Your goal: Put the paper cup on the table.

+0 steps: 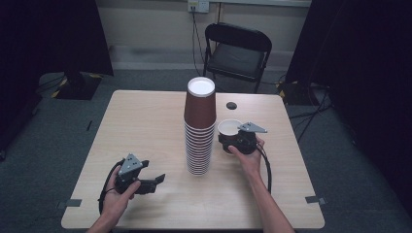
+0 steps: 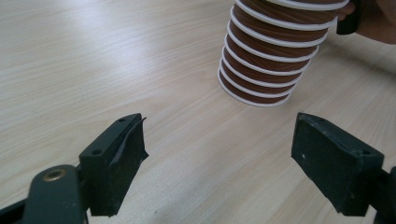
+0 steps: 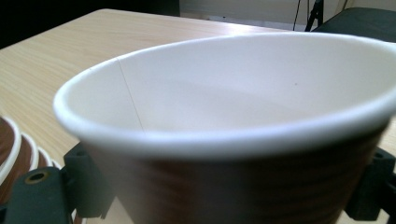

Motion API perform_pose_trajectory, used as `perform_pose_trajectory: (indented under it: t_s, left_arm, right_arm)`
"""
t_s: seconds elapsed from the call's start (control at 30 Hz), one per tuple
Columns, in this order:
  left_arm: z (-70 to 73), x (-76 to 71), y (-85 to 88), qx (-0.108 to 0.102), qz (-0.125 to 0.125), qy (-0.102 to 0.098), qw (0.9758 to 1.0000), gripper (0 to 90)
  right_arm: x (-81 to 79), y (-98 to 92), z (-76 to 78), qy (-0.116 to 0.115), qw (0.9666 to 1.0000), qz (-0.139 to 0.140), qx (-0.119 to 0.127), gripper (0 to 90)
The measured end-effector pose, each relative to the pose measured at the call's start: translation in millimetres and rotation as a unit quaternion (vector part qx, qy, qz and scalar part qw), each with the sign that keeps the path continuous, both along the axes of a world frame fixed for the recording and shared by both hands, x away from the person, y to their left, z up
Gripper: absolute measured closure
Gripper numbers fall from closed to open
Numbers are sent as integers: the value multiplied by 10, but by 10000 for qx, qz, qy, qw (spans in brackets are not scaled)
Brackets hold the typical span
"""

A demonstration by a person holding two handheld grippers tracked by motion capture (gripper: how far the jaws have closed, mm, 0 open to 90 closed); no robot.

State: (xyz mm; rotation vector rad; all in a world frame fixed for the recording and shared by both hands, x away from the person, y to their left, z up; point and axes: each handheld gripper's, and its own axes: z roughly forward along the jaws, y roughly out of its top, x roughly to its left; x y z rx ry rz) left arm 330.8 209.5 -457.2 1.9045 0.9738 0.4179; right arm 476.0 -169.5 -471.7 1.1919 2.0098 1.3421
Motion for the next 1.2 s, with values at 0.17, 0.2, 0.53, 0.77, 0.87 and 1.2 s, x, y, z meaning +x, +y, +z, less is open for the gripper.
perform_pose_trajectory:
  t_s: [0.17, 0.2, 0.53, 0.77, 0.87, 1.2]
  left_arm:
    - [1, 3, 10, -13, 14, 1, 10000, 175]
    - [4, 5, 15, -18, 15, -1, 10000, 175]
    - [6, 2, 13, 7, 0, -22, 10000, 175]
    - [3, 7, 23, 3, 26, 3, 10000, 175]
    - [2, 5, 21, -29, 35, 21, 10000, 175]
    - [3, 7, 27, -66, 23, 42, 10000, 175]
  right_arm:
    - [-53, -26, 11, 44, 9999, 52, -130, 119]
    - [-59, -33, 11, 66, 9999, 54, -141, 120]
    - [-124, -117, -23, 186, 9996, 53, -196, 121]
    - [-131, -131, -22, 208, 9996, 58, -202, 114]
    - [-130, -132, -22, 227, 9995, 63, -209, 113]
    - [-133, -166, -116, 414, 9988, 107, -250, 129]
